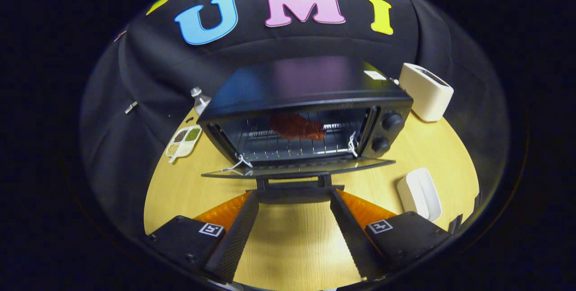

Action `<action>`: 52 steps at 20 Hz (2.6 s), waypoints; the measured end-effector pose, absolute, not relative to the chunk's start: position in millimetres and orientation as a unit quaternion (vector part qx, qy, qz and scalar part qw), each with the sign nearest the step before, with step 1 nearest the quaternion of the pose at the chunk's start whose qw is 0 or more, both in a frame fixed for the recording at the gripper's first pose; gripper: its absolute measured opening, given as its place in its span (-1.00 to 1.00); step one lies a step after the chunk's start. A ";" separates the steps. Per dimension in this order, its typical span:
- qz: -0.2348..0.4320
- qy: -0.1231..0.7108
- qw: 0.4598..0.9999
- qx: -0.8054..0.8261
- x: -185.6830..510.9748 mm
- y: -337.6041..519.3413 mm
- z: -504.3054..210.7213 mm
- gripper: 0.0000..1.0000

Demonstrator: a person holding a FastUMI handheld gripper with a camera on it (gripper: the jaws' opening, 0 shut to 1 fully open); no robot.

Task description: Open the toaster oven, put the food inside, and close the toaster oven door.

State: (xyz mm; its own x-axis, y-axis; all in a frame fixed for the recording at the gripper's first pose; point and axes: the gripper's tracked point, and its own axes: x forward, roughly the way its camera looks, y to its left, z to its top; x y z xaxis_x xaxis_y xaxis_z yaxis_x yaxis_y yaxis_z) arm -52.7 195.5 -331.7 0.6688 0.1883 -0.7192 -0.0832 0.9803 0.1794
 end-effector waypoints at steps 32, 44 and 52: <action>0.066 0.227 0.969 0.078 9.9 114.7 -171.8 0.97; 0.031 0.049 0.997 0.057 -22.1 12.4 6.2 0.97; 0.033 0.024 0.997 0.071 -50.4 -10.9 34.0 0.96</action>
